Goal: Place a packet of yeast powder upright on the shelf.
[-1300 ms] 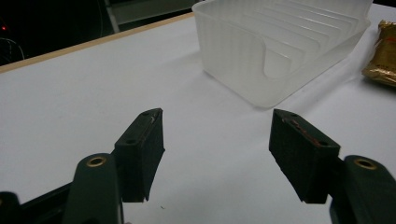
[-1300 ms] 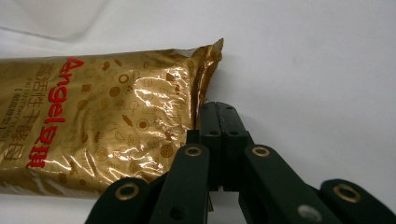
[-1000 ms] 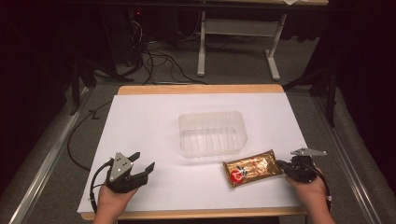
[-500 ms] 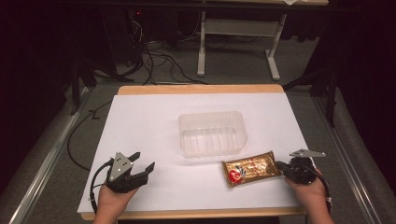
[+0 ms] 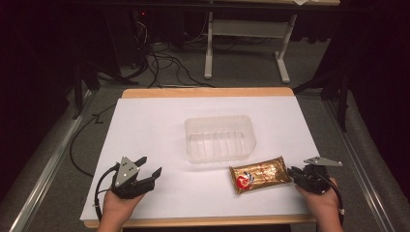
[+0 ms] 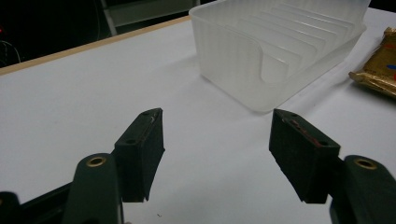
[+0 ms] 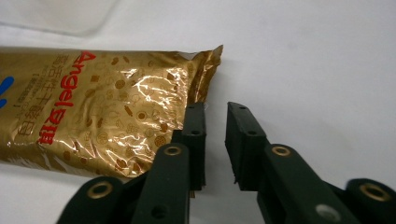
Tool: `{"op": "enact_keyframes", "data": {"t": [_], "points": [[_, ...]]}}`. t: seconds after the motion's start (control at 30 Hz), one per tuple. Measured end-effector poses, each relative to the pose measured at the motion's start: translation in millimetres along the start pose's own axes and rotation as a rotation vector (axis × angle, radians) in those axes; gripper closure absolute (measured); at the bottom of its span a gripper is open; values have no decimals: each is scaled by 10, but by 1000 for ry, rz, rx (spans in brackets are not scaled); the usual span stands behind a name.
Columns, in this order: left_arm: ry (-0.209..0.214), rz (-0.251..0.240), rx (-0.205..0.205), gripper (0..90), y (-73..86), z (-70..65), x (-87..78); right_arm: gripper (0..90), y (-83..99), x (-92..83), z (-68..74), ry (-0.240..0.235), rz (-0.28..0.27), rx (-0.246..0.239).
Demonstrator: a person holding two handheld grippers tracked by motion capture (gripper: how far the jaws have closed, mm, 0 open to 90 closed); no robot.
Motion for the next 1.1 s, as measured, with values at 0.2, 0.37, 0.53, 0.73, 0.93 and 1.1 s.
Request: {"op": "enact_keyframes", "data": {"t": [0.2,0.37,0.53,0.73,0.93,1.1], "points": [[7,-3,0,360,-13,1,15,633,18,-110,49,-5,-42,26],[10,0,13,360,-21,-22,31,457,31,-83,93,-48,-41,96],[9,3,11,359,-18,-13,45,386,63,28,131,-129,-11,161],[9,6,15,359,-14,-22,47,398,108,84,120,-172,20,198],[8,10,21,360,-11,-29,51,502,122,67,103,-262,18,274],[8,10,21,360,-10,-26,52,610,136,76,99,-323,27,325]]}}
Point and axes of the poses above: each handheld gripper's, and its own axes: x roughly forward along the jaws, y roughly out of its underside, z roughly to its left, the point moved 10 cm from there along x, roughly forward along the jaws, and after that the axes turned 7 degrees about x, right-handed, at the moved point
